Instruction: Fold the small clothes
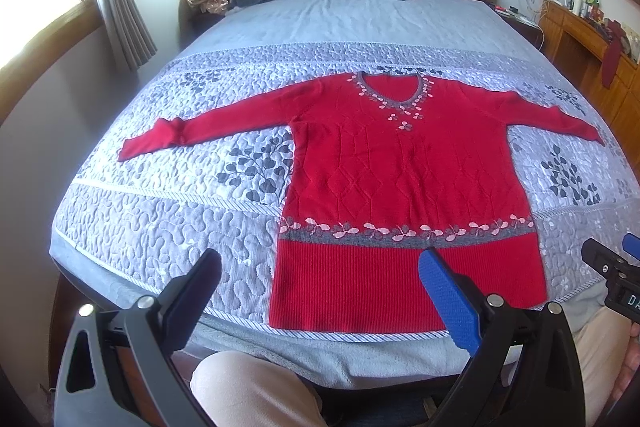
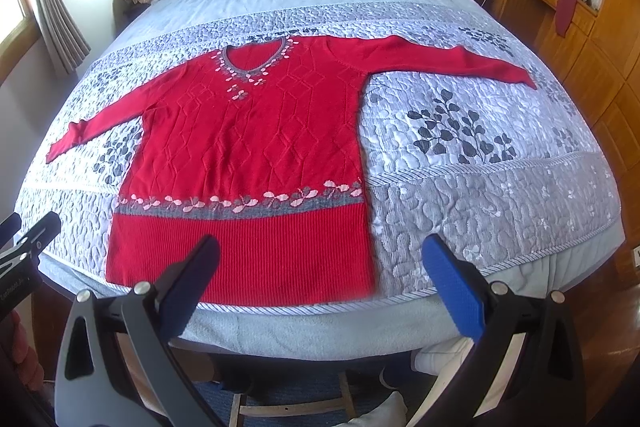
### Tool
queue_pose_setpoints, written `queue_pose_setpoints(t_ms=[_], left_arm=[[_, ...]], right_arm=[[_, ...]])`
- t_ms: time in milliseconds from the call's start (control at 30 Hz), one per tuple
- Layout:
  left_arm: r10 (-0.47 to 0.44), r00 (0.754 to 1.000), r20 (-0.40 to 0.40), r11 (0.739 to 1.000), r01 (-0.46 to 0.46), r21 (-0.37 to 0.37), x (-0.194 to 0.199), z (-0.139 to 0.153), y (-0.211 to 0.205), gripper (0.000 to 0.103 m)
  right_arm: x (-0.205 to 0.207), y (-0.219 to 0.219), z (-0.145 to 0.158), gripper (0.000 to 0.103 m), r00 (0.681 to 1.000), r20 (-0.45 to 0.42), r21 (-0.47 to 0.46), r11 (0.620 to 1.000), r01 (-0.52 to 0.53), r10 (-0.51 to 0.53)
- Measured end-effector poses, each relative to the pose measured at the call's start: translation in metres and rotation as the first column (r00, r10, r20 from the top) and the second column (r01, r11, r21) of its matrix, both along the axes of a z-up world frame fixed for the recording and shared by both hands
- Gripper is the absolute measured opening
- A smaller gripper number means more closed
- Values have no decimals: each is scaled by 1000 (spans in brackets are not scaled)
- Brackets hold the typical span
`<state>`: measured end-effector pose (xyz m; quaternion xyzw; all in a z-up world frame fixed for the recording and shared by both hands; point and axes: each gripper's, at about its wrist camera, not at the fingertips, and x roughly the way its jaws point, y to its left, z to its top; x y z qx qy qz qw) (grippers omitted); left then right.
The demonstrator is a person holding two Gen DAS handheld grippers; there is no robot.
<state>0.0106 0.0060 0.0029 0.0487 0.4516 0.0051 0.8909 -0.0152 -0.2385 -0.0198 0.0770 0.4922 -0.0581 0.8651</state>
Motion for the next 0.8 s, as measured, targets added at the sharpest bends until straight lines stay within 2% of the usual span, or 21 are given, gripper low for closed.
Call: queue_pose_setpoints(t_ms=[800], left_arm=[[7,1000,2,1000,-7,3,2,-1,5,99]], right_arm=[[1,1,0,100,1000,2,-7,1000,-6,6]])
